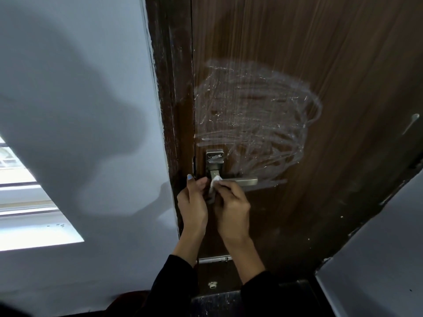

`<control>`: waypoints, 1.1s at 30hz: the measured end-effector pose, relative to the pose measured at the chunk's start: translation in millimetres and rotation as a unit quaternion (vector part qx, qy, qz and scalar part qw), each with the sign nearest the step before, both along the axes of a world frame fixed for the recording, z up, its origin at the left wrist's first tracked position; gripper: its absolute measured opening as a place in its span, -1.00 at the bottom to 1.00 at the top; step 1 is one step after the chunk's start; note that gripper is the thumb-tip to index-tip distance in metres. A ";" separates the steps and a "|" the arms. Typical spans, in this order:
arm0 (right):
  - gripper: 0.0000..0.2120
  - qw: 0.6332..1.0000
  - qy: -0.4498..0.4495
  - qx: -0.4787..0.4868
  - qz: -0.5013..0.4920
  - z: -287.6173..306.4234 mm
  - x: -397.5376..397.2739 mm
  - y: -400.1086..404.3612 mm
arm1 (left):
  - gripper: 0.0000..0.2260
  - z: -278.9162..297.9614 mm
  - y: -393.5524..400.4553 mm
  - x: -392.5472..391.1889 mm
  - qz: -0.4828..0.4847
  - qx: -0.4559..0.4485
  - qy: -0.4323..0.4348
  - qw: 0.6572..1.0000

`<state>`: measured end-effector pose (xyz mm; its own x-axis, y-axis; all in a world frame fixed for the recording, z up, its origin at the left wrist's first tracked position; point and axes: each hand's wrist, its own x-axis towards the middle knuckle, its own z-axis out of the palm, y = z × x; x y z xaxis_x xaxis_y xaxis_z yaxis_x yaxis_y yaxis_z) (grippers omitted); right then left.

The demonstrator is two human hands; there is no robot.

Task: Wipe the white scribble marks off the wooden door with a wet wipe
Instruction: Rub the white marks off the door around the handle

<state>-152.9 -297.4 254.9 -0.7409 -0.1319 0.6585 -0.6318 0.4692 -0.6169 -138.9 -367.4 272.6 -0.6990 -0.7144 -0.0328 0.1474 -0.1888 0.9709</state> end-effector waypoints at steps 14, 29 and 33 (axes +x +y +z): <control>-0.82 0.672 -0.431 -0.574 0.183 42.8 -11.4 46.5 | -0.62 1.3 1.0 -1.9 -0.027 0.014 -0.004 1.000; -0.75 0.999 0.003 -0.008 -0.054 -5.2 -1.4 7.2 | -0.61 -7.0 6.2 -4.1 -0.021 0.038 -0.004 0.999; -0.75 1.000 -0.006 -0.006 -0.014 -7.3 1.2 15.1 | -0.61 -6.2 5.0 -4.1 -0.021 0.041 -0.008 0.999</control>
<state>-151.7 -282.3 247.6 -0.7524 -0.1036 0.6504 -0.6109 0.4789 -0.6304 -143.0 -362.4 266.4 -0.7268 -0.6792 -0.1017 0.1216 -0.2730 0.9543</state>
